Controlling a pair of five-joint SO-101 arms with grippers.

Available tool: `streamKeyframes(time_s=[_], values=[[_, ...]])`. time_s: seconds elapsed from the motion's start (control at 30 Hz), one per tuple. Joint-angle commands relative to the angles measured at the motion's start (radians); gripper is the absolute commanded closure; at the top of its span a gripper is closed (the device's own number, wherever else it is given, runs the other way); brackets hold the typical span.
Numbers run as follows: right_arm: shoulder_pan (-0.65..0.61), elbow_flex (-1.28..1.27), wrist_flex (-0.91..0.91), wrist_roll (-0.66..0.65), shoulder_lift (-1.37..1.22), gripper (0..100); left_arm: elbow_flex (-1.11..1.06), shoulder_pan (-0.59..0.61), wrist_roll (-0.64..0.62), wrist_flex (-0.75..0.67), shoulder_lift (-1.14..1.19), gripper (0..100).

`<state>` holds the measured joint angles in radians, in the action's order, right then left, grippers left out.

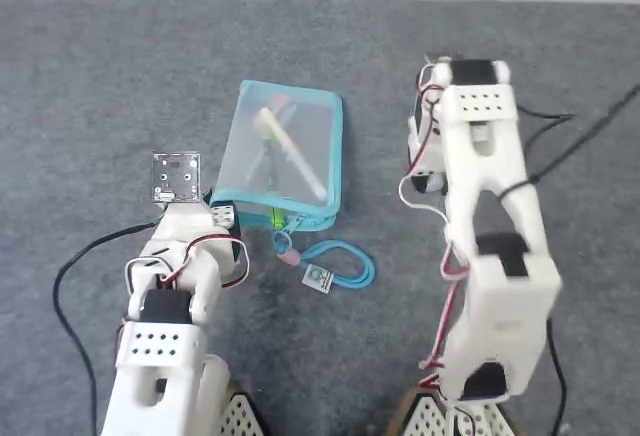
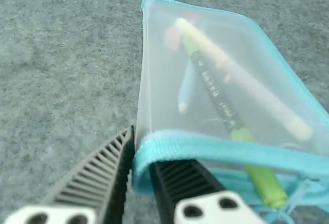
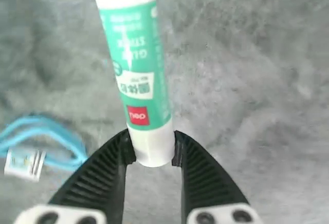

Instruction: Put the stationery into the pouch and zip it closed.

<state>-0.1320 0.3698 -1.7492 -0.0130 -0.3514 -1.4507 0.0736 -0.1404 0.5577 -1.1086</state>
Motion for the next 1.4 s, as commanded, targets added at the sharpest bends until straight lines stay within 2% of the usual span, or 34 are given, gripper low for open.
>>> streamKeyframes(time_s=[0.0,0.23,0.33,0.43,0.77,0.87,1.23,1.37], values=[[-0.067,-0.118,-0.030,-0.110,0.305,99.1,0.041,-0.012,-0.011,-0.040,-0.006,99],[-0.377,-0.542,-0.010,-0.305,0.820,99.1,0.039,-0.012,-0.011,-0.041,-0.006,99],[-0.509,-0.669,0.007,-0.327,0.972,99.2,0.039,-0.012,-0.011,-0.041,-0.006,99],[-0.591,-0.733,0.035,-0.319,0.989,99.2,0.039,-0.012,-0.011,-0.041,-0.006,99],[-0.613,-0.752,0.206,-0.316,0.704,99.2,0.039,-0.012,-0.011,-0.041,-0.006,99],[-0.610,-0.740,0.252,-0.269,0.628,99.2,0.039,-0.012,-0.011,-0.041,-0.006,99],[-0.608,-0.525,0.260,-0.192,0.440,99.1,0.039,-0.012,-0.011,-0.040,-0.006,99],[-0.608,-0.445,0.254,-0.187,0.389,99.1,0.038,-0.032,0.028,-0.037,-0.006,99]])
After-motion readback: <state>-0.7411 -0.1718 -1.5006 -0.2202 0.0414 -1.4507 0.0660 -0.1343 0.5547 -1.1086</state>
